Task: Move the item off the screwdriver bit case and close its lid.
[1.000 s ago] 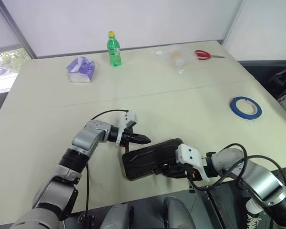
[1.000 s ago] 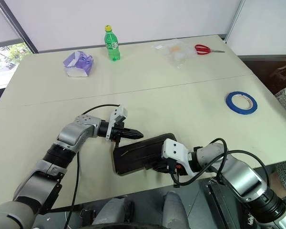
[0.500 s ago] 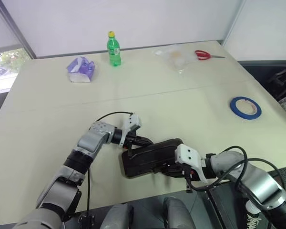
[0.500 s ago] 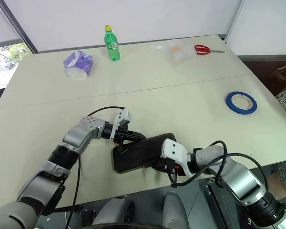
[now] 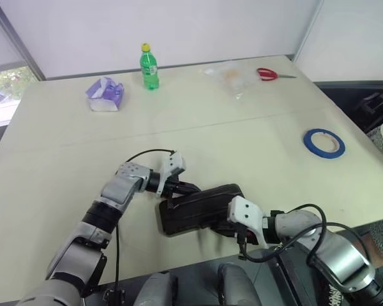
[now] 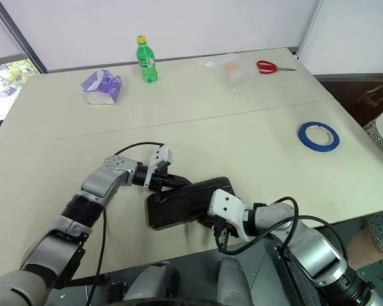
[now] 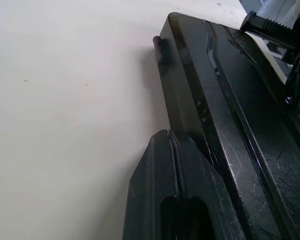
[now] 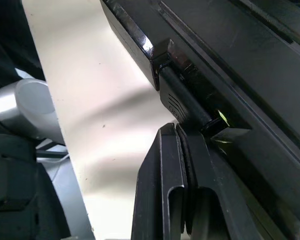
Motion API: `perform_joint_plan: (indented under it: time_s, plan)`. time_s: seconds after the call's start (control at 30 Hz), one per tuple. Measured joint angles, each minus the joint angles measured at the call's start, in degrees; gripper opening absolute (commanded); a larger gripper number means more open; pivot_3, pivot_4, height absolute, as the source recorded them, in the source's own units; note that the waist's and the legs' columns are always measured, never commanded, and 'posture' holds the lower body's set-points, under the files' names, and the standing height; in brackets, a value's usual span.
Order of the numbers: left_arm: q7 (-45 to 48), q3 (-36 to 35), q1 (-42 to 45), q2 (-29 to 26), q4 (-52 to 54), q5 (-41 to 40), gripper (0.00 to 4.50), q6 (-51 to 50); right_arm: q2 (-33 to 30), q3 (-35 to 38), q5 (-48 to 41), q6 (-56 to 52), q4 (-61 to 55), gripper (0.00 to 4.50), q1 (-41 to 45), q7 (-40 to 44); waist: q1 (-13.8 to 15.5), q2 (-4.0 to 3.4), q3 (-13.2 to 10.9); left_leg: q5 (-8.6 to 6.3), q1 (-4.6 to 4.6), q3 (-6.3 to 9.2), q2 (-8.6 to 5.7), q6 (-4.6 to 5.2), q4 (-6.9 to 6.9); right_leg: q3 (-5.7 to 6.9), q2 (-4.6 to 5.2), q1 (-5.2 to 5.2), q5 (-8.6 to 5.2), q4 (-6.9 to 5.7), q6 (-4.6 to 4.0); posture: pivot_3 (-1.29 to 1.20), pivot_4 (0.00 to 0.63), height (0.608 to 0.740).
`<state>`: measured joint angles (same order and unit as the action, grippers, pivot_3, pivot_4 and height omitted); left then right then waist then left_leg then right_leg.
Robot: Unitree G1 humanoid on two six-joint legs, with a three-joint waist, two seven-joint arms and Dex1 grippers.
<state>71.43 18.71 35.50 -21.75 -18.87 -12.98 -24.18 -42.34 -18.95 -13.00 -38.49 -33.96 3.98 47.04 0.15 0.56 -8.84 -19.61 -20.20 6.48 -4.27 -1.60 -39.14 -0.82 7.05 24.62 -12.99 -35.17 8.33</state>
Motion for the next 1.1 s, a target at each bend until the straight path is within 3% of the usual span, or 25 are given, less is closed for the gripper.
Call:
perform_joint_plan:
  time_s: [0.3, 0.6, 0.93, 1.1]
  plan:
    - [-0.03, -0.91, -0.18, 0.44, -0.16, -0.03, 0.0, -0.36, -0.25, 0.78, 0.26, -1.42, -1.1, 0.04, -0.83, -0.33, 0.29, 0.06, 0.04, 0.0, -0.01, 0.01, 0.0, 0.0, -0.01, -0.01, -0.01, -0.03, 0.0, 0.01, 0.0, 0.0, 0.15, 0.74]
    - [-1.13, -5.15, -0.29, -1.15, 3.2, -2.55, 0.0, -4.03, -8.01, 11.66, -8.12, -9.15, -9.91, 0.04, -1.99, 2.71, 0.54, 0.08, -0.04, 0.0, -0.19, 0.07, -0.02, 0.0, 0.0, 0.01, 0.04, 0.1, 0.0, 0.06, 0.0, 0.0, 0.15, 0.74]
    - [0.8, -17.37, -4.64, -17.73, 23.45, -14.68, 0.0, -16.89, -20.38, 30.14, -17.73, -11.17, -11.48, 0.04, 1.26, 11.12, 0.43, 0.06, -0.36, -0.02, -0.19, 0.04, 0.05, 0.03, 0.03, 0.0, 0.04, 0.11, 0.0, 0.08, 0.0, 0.0, 0.15, 0.74]
    - [1.5, -22.65, -10.2, -25.89, 32.42, -21.66, 0.0, -23.61, -23.59, 33.91, -19.89, -9.82, -7.87, 0.04, 4.03, 14.42, 0.59, 0.03, -0.47, -0.06, -0.21, 0.04, 0.1, 0.1, 0.03, 0.01, 0.08, 0.1, 0.0, 0.08, 0.0, 0.0, 0.15, 0.74]
